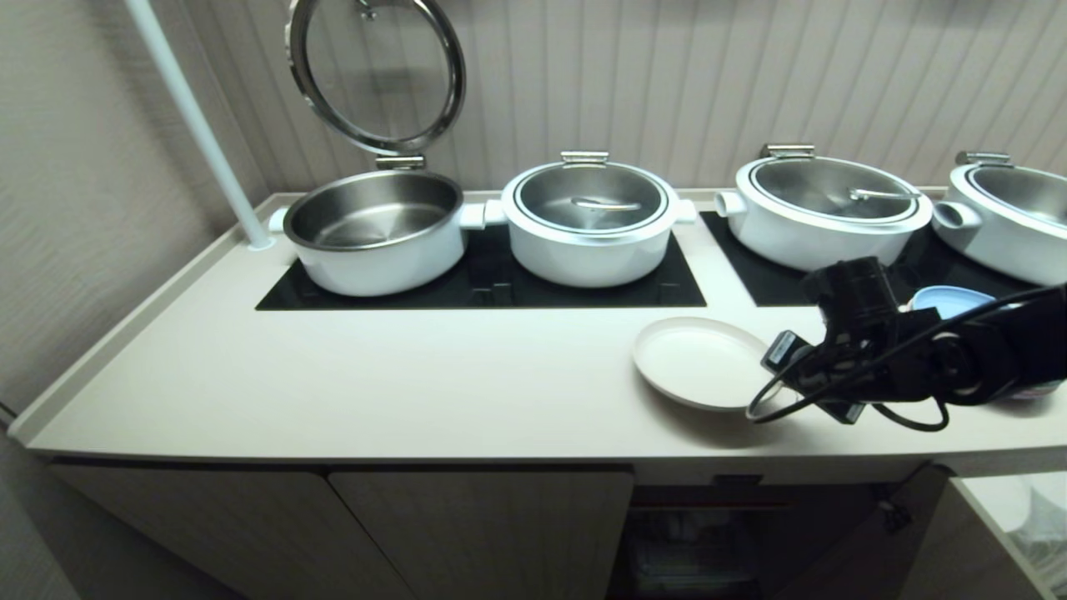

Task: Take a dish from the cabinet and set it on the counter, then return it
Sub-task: Place it on the table

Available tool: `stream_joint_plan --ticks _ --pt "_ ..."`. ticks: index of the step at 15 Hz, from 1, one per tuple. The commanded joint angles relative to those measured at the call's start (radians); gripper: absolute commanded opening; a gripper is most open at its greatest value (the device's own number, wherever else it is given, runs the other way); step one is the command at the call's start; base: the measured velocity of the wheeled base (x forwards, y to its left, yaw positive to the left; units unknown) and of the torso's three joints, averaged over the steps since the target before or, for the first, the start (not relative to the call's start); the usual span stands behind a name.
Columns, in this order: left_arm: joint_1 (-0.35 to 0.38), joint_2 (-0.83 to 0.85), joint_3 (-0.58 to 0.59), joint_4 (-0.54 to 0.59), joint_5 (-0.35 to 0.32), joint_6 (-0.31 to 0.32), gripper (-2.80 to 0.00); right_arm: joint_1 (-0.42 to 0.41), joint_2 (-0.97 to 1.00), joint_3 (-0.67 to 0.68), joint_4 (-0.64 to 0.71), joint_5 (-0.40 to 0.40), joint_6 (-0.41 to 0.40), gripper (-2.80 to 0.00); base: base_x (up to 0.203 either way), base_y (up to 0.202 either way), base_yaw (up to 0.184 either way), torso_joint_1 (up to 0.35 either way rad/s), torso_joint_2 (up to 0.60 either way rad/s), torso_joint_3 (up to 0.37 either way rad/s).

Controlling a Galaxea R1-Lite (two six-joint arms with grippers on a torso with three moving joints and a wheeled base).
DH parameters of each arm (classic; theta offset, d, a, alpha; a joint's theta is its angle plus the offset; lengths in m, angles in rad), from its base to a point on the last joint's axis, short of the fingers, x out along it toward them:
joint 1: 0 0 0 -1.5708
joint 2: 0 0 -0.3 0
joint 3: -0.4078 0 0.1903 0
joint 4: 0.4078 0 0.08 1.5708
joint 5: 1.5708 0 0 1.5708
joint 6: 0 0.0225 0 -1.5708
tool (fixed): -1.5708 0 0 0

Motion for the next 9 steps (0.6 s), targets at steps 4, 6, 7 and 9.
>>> stream_joint_plan --ticks 4,6,7,9 --pt "0.000 0.000 0.000 0.000 -0.001 0.000 0.00 0.007 0.034 -0.016 -0.040 -0.003 0.024 -2.80 0.000 0.000 0.000 0.000 0.00 0.000" --pt "0.000 0.000 0.000 0.000 -0.001 0.000 0.00 0.007 0.036 -0.016 -0.045 -0.005 0.024 -2.80 0.000 0.000 0.000 0.000 0.00 0.000" --pt "0.000 0.000 0.000 0.000 0.001 0.000 0.00 0.007 0.036 -0.016 -0.045 -0.005 0.023 -2.80 0.000 0.000 0.000 0.000 0.00 0.000" --pt "0.000 0.000 0.000 0.000 0.000 0.000 0.00 0.006 0.038 -0.017 -0.045 -0.008 0.023 -2.80 0.000 0.000 0.000 0.000 0.00 0.000"
